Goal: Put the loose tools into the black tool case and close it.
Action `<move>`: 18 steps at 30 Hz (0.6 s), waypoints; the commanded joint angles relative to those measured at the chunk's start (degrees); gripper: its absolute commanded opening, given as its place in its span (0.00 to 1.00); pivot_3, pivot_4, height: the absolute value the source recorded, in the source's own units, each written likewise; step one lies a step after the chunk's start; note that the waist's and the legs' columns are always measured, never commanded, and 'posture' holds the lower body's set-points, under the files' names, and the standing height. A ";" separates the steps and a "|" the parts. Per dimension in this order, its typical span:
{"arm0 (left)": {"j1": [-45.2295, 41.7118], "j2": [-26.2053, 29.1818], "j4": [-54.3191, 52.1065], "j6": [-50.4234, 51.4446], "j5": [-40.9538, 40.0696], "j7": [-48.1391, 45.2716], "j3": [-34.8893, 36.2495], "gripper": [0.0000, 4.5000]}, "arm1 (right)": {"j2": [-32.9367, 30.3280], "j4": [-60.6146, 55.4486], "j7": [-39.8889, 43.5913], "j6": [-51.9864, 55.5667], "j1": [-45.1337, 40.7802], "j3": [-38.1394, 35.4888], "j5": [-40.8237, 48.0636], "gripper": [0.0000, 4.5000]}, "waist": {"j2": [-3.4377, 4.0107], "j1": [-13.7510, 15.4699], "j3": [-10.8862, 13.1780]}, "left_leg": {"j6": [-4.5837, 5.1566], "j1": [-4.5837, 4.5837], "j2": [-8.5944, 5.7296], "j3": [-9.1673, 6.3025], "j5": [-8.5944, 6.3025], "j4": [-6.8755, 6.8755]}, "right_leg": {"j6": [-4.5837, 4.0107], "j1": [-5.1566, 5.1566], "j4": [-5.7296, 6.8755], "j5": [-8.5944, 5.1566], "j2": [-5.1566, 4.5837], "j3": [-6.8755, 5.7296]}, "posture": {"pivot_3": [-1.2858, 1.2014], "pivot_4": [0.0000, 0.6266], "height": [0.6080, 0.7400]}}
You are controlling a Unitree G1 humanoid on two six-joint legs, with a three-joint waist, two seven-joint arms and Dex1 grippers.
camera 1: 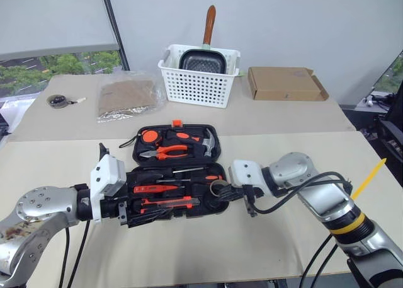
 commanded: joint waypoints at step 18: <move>0.86 1.65 -0.96 -1.07 -1.00 -1.40 2.76 1.00 | 2.56 -2.75 -1.00 -0.38 -2.36 -2.43 2.28 0.99 | 0.00 -0.02 0.00 | 0.13 0.03 0.03 -0.02 -0.08 -0.01 | -0.01 -0.02 0.07 0.00 0.04 -0.01 | 0.52 0.24 0.70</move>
